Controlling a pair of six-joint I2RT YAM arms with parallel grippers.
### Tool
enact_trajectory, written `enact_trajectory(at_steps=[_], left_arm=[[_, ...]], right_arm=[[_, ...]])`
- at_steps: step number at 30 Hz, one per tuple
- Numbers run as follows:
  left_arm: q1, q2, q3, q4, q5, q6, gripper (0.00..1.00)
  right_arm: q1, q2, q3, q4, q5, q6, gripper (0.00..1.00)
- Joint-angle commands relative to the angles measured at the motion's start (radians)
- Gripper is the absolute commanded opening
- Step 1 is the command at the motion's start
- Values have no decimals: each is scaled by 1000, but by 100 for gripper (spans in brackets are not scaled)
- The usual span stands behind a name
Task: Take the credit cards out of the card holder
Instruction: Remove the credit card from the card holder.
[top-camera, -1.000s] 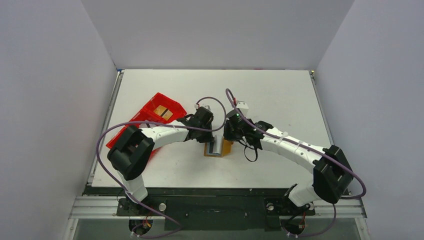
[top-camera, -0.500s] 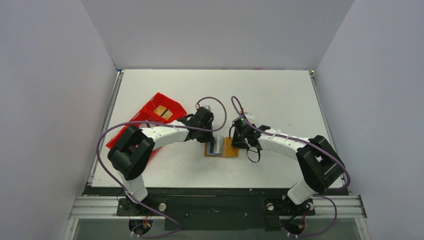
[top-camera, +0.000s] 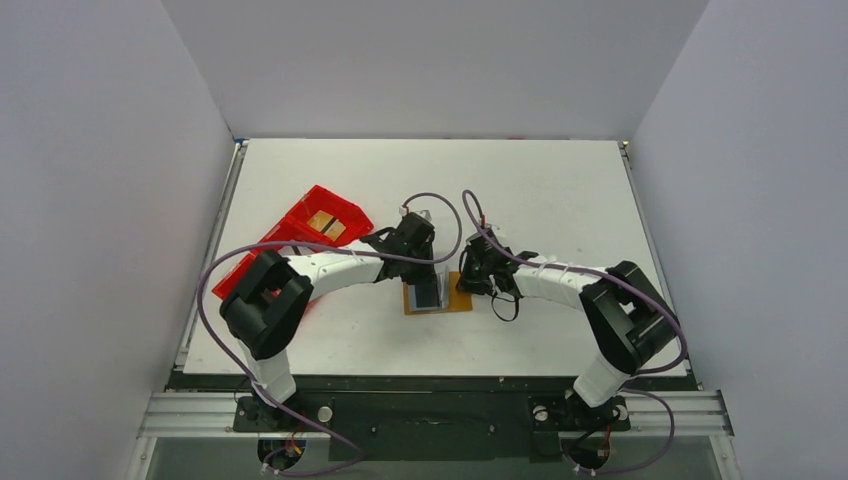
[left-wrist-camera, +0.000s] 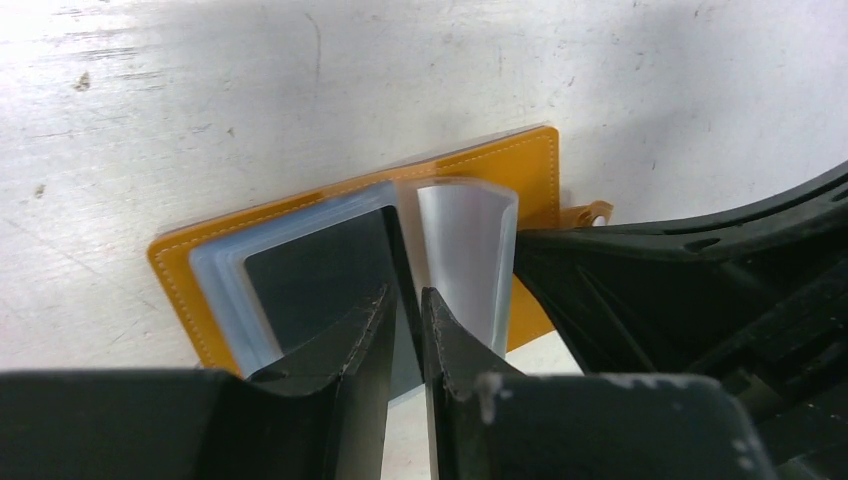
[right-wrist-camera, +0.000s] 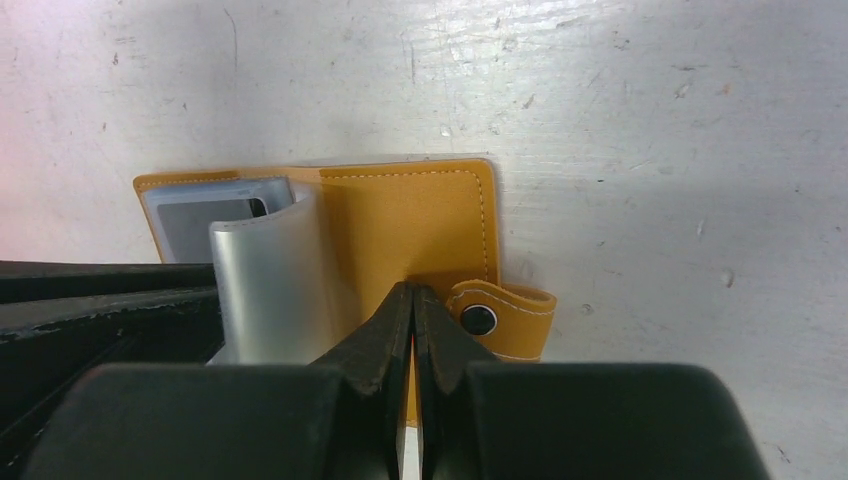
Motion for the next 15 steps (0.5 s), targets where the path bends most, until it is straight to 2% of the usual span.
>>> enact_trajectory(at_steps=[1,15], left_arm=[[-8,25,52,49,38,13,14],[-16,78,106,68,89,6,14]], right_arm=[[-19,3,-17,72,-60,9,0],[-87,-270,13,-102,23,-20,0]])
